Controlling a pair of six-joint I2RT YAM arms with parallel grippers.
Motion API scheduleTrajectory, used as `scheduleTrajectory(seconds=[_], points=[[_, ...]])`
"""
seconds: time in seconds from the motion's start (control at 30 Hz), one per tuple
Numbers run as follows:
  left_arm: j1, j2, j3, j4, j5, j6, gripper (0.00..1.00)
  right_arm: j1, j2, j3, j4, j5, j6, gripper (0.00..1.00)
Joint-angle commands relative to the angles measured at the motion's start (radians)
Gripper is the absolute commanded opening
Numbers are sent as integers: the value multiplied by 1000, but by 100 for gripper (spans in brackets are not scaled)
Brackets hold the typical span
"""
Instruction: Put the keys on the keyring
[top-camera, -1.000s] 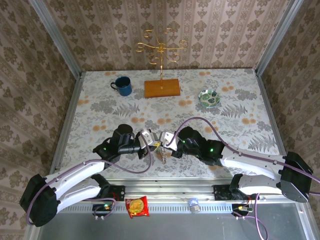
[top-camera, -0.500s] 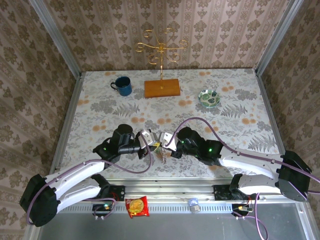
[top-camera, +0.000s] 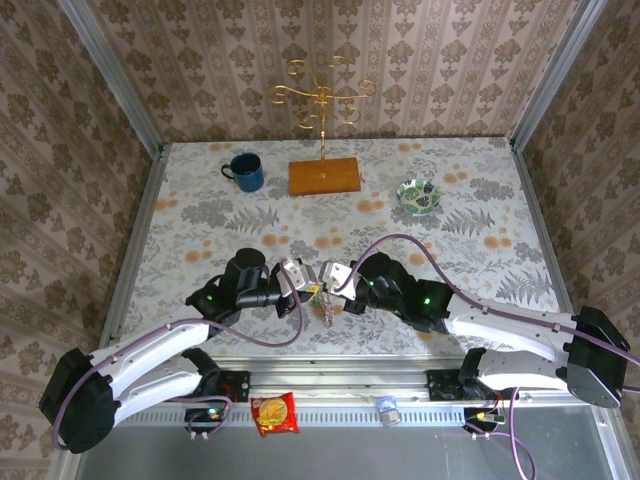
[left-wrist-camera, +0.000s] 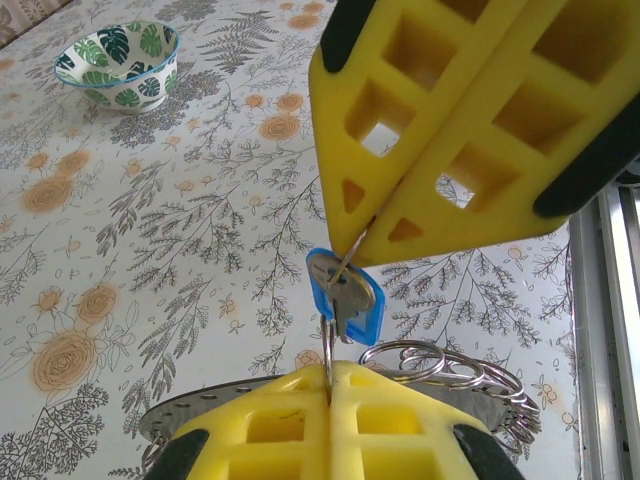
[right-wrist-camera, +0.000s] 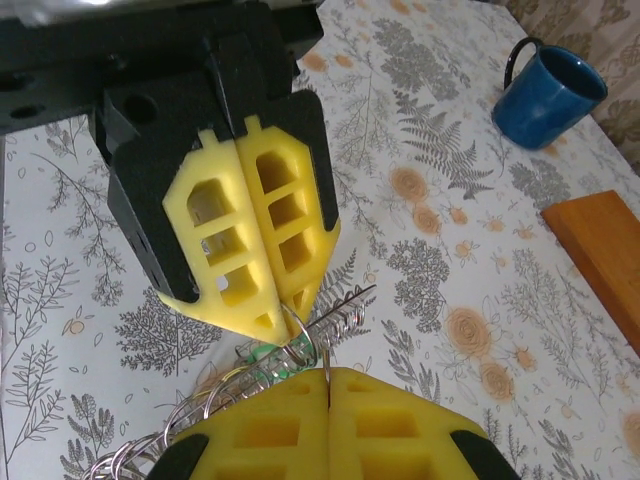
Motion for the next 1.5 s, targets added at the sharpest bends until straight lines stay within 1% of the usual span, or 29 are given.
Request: scheduleTrajectory(seconds=[0.0, 0.23, 0.97, 1.33, 1.47], points=[[-8, -1, -6, 43, 15, -4, 0, 6, -4, 0, 22, 22, -15, 0], [-9, -3, -7, 43, 18, -6, 0, 6, 32, 17, 5, 23, -20, 0], [-10, -1, -8, 49, 27, -6, 0, 7, 50, 25, 24, 18, -21, 0], [-10, -14, -28, 96, 53, -30, 0, 4, 25, -23, 91, 12, -11, 0], [-10, -21, -36, 109, 63, -38, 0, 0, 14, -43, 111, -7, -9, 0]])
